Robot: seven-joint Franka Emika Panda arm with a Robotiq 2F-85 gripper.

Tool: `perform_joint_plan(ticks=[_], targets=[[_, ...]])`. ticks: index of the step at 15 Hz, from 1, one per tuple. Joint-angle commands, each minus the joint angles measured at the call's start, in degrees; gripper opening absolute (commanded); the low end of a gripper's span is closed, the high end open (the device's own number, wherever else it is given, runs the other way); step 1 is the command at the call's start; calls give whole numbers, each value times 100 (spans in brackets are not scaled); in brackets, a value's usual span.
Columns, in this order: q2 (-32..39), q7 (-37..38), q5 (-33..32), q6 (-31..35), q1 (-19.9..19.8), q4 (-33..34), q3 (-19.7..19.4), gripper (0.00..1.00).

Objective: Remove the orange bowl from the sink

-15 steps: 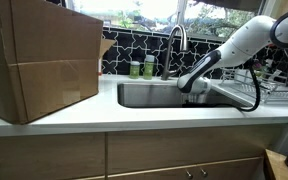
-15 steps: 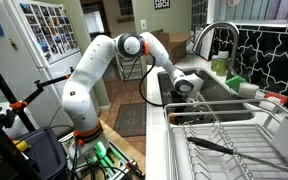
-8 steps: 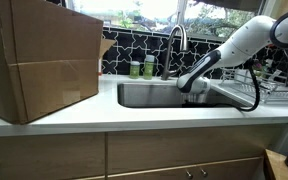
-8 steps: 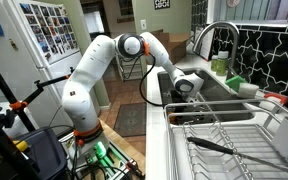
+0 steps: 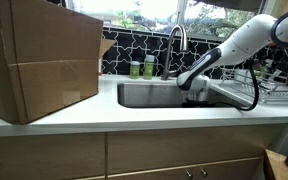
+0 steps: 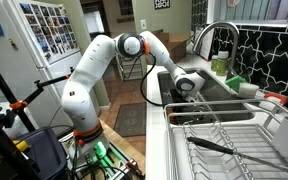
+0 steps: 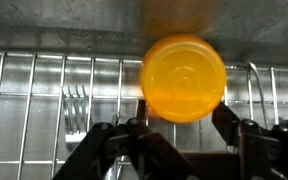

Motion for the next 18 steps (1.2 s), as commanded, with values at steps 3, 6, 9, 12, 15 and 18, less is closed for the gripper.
perform_joint_plan(ticks=[3,6,9,12,15,18], targets=[[-11,-253,54,-602,-127,120,169,87],[48,-254,-6,-794,-87,200,138,89],[108,-183,-58,-727,-27,227,97,98],[137,-82,-67,-602,15,214,59,100],[169,-44,-90,-567,36,219,42,100],[183,50,-103,-424,69,209,5,97]])
